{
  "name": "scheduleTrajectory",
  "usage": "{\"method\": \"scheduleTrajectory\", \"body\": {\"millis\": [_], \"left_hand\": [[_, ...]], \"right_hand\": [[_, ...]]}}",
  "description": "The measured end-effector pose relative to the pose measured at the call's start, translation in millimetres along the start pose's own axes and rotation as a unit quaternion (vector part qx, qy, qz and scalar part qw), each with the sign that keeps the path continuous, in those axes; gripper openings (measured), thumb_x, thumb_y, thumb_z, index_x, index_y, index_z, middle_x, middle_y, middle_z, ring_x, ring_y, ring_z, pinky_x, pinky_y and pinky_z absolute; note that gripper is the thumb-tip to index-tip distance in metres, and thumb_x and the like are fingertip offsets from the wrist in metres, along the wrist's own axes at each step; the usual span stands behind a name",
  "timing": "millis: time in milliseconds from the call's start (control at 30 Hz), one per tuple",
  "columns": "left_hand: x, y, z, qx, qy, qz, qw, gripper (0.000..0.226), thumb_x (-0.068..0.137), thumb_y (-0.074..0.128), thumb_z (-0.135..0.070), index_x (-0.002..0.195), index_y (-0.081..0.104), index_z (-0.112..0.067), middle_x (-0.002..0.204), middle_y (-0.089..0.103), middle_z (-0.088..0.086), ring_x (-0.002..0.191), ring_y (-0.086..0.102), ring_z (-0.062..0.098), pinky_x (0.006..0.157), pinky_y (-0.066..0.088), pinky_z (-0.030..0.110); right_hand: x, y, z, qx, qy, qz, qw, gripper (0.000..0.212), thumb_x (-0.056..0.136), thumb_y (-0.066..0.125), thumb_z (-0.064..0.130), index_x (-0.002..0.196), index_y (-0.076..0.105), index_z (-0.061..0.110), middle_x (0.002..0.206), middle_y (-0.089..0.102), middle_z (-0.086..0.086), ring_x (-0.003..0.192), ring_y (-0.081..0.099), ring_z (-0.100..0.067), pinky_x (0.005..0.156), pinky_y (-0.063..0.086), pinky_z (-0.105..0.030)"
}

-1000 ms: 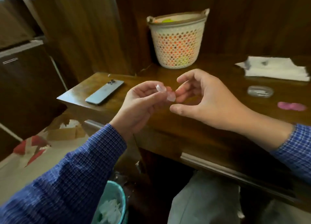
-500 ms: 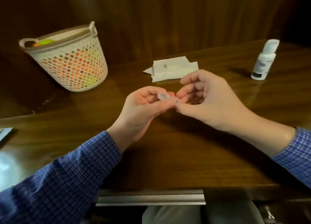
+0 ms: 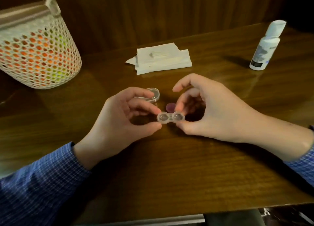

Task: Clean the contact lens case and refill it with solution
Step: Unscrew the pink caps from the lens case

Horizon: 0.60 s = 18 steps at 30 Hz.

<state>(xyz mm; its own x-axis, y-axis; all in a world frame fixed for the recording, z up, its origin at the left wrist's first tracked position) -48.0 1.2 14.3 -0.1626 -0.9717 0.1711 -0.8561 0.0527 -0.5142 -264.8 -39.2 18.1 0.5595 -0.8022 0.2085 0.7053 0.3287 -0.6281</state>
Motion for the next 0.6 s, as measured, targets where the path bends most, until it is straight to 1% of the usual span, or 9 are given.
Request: {"method": "scheduleTrajectory", "body": {"millis": [67,100,167,300,433,600], "left_hand": [[-3,3,-2,0.07,0.013,0.008,0.997,0.066,0.067,0.086,-0.031,0.127,0.059,-0.025,0.1,0.077,-0.022,0.1,0.071,-0.006,0.089,0.05,0.007],[-4,5,-3,0.096,0.02,0.009,0.995,0.068,0.067,0.085,-0.035,0.129,0.058,-0.026,0.099,0.076,-0.024,0.1,0.07,-0.008,0.089,0.049,0.006],[-5,9,-4,0.128,0.037,0.006,0.991,0.07,0.068,0.084,-0.038,0.131,0.057,-0.025,0.097,0.076,-0.023,0.099,0.069,-0.009,0.091,0.05,0.009],[-5,11,-2,0.147,0.04,0.001,0.988,0.068,0.071,0.087,-0.035,0.131,0.058,-0.023,0.094,0.077,-0.022,0.099,0.068,-0.009,0.093,0.049,0.01],[-3,12,0,0.15,0.037,0.011,0.988,0.068,0.073,0.09,-0.028,0.132,0.057,-0.021,0.095,0.076,-0.019,0.099,0.069,-0.006,0.093,0.052,0.015],[-2,12,2,0.152,0.038,0.024,0.987,0.066,0.073,0.089,-0.028,0.132,0.058,-0.025,0.096,0.075,-0.019,0.1,0.068,-0.005,0.093,0.051,0.013]], "right_hand": [[-1,5,1,-0.018,0.003,0.024,1.0,0.066,0.074,0.089,0.023,0.128,0.051,0.031,0.09,0.073,0.013,0.09,0.07,0.001,0.083,0.055,-0.012],[-1,8,1,-0.026,0.006,0.033,0.999,0.066,0.074,0.089,0.023,0.127,0.051,0.031,0.091,0.072,0.013,0.09,0.07,0.002,0.083,0.055,-0.013],[-1,10,1,-0.032,0.013,0.045,0.998,0.064,0.074,0.089,0.024,0.126,0.052,0.032,0.091,0.072,0.014,0.09,0.069,0.001,0.084,0.056,-0.016],[-1,11,-1,-0.025,0.019,0.048,0.998,0.063,0.074,0.089,0.023,0.125,0.053,0.032,0.092,0.073,0.014,0.089,0.07,0.001,0.084,0.057,-0.018],[0,10,-3,-0.018,0.028,0.053,0.998,0.06,0.074,0.09,0.022,0.122,0.054,0.032,0.095,0.075,0.013,0.089,0.071,0.0,0.082,0.056,-0.017],[0,7,-4,-0.003,0.022,0.062,0.998,0.051,0.076,0.089,0.018,0.115,0.059,0.03,0.098,0.075,0.009,0.088,0.072,-0.002,0.08,0.057,-0.016]]}}
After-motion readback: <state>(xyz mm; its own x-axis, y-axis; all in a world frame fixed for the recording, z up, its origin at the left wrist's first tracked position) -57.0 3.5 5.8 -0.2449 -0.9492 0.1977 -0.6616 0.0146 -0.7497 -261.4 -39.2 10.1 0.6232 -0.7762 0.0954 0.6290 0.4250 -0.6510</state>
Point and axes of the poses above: each hand's wrist, its own x-axis towards the middle knuckle, its own y-axis out of the palm, z = x × y, the point moved 2 cm from there along x, towards the middle knuckle
